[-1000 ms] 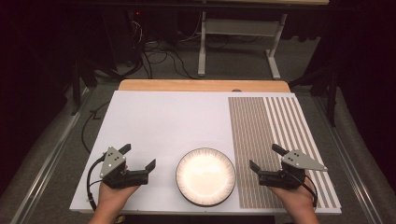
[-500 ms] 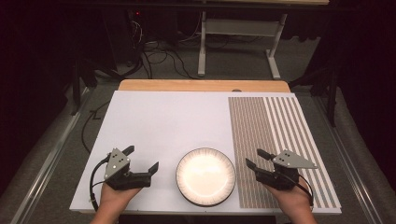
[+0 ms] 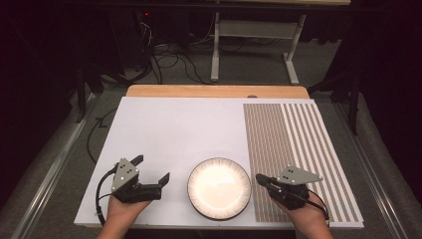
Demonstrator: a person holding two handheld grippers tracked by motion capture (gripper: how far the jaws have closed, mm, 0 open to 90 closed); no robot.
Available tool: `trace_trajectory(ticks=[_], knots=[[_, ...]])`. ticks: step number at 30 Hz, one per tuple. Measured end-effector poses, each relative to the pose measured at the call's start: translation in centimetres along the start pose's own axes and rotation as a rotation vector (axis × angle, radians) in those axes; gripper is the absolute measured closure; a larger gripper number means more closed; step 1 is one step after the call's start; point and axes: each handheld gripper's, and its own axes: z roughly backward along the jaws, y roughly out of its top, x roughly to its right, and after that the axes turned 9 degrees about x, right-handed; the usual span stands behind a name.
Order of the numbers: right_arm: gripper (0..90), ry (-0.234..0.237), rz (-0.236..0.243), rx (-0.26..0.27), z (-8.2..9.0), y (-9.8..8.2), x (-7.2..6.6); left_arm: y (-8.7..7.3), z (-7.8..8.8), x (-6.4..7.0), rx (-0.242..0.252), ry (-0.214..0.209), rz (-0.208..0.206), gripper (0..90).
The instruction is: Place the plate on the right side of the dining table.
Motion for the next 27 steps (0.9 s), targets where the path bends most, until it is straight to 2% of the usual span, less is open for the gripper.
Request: trace_trajectory(ticks=[6, 11, 13, 14, 27], knots=[[90.0, 0.048, 0.013, -0.056, -0.6, -0.1, -0.4, 0.0, 0.1, -0.1, -0.002, 0.0, -0.002, 0.1], [90.0, 0.055, 0.031, -0.094, -1.1, -0.3, -0.8, 0.0, 0.1, 0.0, 0.001, 0.001, -0.003, 0.1], [90.0, 0.057, 0.037, -0.093, -1.2, -0.3, -0.8, 0.0, 0.1, 0.0, 0.001, 0.001, -0.003, 0.1], [90.0, 0.062, 0.035, -0.111, -1.4, -0.4, -1.0, 0.0, 0.1, 0.0, 0.0, 0.001, -0.003, 0.2], [90.0, 0.06, 0.062, -0.128, -1.7, -0.2, -1.2, 0.1, 0.1, 0.0, 0.002, -0.001, -0.002, 0.1]])
